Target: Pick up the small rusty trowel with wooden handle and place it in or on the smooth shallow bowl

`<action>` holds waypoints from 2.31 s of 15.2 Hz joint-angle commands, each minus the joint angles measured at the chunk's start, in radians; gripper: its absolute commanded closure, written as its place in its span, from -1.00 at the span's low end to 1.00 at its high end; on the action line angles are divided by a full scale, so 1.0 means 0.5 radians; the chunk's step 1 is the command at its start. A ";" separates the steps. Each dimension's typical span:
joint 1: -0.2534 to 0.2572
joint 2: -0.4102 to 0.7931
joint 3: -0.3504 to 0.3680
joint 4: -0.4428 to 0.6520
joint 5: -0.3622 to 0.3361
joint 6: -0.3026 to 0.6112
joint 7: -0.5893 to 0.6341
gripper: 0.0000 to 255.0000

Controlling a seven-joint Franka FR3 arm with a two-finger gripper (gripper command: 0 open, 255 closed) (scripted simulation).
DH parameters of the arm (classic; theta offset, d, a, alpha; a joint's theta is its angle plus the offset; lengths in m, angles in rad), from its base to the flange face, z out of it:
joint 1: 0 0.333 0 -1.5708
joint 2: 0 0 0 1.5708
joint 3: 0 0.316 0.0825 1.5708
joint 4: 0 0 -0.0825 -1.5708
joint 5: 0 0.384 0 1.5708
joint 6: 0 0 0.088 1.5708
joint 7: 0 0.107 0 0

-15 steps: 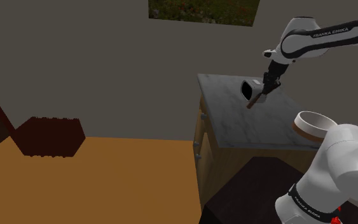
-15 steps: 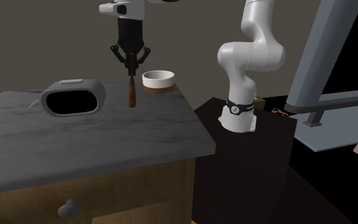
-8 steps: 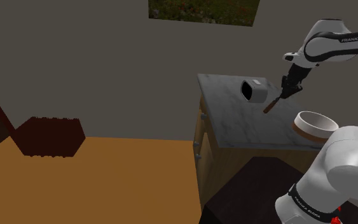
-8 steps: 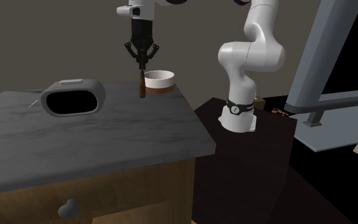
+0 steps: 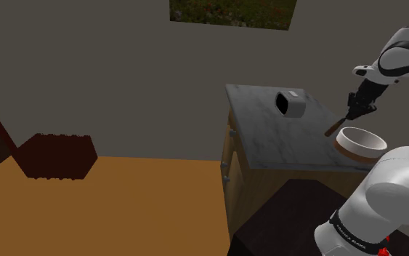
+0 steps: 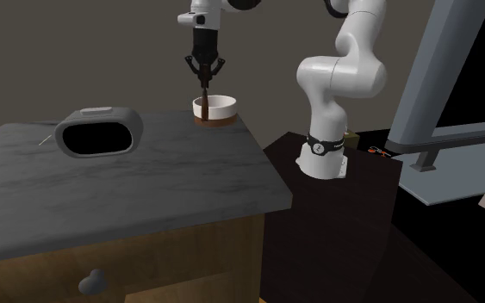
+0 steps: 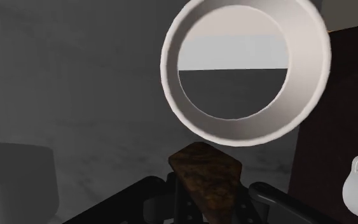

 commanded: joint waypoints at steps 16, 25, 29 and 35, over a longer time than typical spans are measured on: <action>-0.170 -0.095 -0.356 -0.069 -0.264 0.112 -0.300 1.00; -0.156 -0.074 -0.422 -0.110 -0.304 0.187 -0.291 1.00; -0.156 -0.074 -0.422 -0.111 -0.304 0.187 -0.290 -1.00; -0.211 -0.134 -0.246 -0.007 -0.204 -0.014 -0.323 -1.00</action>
